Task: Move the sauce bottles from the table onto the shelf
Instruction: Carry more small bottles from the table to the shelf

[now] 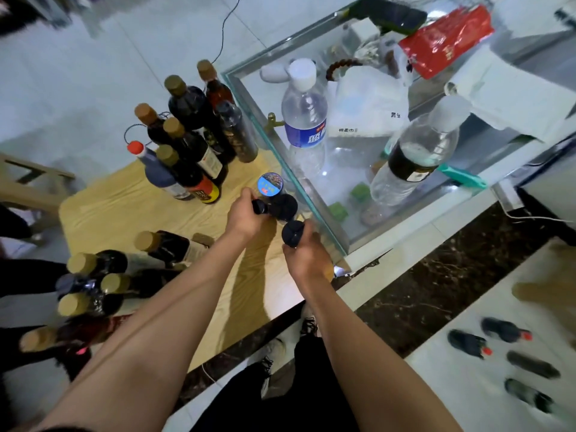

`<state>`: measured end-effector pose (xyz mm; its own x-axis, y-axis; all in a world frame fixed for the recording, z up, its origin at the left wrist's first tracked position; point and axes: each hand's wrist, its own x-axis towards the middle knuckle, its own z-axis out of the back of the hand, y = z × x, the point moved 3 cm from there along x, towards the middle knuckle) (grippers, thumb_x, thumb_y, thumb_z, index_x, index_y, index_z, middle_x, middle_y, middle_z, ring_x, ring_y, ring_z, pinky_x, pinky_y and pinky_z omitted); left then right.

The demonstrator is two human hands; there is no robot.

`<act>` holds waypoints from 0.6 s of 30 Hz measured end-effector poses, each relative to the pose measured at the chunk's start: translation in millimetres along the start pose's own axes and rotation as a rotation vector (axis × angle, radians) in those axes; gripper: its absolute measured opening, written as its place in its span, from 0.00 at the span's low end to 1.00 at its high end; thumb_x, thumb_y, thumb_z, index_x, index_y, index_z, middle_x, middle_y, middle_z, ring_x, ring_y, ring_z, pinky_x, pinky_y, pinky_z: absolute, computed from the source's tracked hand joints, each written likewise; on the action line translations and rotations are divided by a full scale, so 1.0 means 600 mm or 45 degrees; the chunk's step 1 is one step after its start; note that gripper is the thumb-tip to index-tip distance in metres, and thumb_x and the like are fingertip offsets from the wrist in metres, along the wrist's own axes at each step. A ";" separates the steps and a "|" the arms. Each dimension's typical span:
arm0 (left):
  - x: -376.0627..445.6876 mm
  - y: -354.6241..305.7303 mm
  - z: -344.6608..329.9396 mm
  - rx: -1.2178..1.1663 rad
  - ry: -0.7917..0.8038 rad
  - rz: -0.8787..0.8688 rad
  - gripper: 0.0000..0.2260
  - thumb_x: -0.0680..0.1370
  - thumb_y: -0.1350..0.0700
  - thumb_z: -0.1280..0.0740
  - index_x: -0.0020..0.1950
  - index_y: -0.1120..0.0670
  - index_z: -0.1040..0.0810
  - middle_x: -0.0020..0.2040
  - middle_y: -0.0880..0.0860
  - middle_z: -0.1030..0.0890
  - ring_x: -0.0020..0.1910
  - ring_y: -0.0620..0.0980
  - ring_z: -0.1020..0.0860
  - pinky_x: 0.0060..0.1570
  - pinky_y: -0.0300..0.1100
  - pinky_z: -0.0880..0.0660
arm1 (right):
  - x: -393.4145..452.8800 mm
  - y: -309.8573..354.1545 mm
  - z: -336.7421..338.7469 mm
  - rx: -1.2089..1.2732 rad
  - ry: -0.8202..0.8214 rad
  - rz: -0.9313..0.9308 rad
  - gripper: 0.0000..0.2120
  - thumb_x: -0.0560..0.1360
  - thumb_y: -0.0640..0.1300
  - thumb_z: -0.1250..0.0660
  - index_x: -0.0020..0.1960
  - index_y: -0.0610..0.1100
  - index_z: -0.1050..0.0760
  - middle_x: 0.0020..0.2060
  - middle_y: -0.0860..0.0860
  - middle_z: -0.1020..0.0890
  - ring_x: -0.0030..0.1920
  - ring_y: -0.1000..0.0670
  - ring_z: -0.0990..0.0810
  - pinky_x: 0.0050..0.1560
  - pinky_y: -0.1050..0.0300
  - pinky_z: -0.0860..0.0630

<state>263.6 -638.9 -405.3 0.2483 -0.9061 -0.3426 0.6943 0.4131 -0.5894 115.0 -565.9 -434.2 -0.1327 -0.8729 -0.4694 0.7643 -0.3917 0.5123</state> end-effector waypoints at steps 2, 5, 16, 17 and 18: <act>-0.013 0.011 0.005 -0.038 0.042 -0.049 0.15 0.69 0.66 0.30 0.49 0.54 0.29 0.43 0.53 0.23 0.41 0.53 0.27 0.37 0.41 0.36 | -0.002 -0.003 -0.001 0.075 0.018 -0.014 0.30 0.77 0.50 0.32 0.73 0.46 0.43 0.60 0.41 0.24 0.52 0.37 0.19 0.46 0.49 0.24; -0.034 0.043 0.011 -0.152 0.165 -0.096 0.18 0.66 0.72 0.31 0.47 0.53 0.27 0.45 0.51 0.22 0.45 0.51 0.25 0.38 0.34 0.34 | -0.016 -0.011 0.002 0.197 -0.010 -0.056 0.33 0.75 0.52 0.29 0.73 0.48 0.41 0.62 0.43 0.22 0.57 0.38 0.20 0.49 0.50 0.25; -0.114 0.057 0.070 -0.692 0.499 -0.092 0.20 0.70 0.72 0.28 0.58 0.56 0.22 0.50 0.50 0.19 0.44 0.37 0.21 0.50 0.36 0.26 | -0.108 0.003 0.010 0.625 -0.168 -0.051 0.28 0.67 0.53 0.22 0.65 0.52 0.27 0.51 0.51 0.16 0.54 0.48 0.18 0.51 0.56 0.25; -0.121 0.052 0.075 -0.721 0.514 -0.102 0.20 0.70 0.71 0.28 0.58 0.54 0.22 0.51 0.51 0.19 0.45 0.40 0.21 0.50 0.38 0.25 | -0.122 0.005 0.018 0.660 -0.205 -0.034 0.28 0.67 0.52 0.22 0.64 0.51 0.27 0.50 0.52 0.17 0.53 0.49 0.19 0.51 0.57 0.25; -0.129 0.047 0.081 -0.745 0.526 -0.109 0.21 0.71 0.71 0.28 0.59 0.53 0.23 0.52 0.51 0.19 0.46 0.43 0.20 0.49 0.40 0.24 | -0.135 0.007 0.025 0.686 -0.232 -0.021 0.27 0.67 0.51 0.22 0.64 0.51 0.27 0.49 0.54 0.18 0.51 0.51 0.20 0.51 0.58 0.26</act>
<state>296.6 -561.8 -360.0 -0.1466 -0.8767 -0.4582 0.1954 0.4284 -0.8822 119.7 -501.0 -383.1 -0.2853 -0.8828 -0.3731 0.3375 -0.4569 0.8230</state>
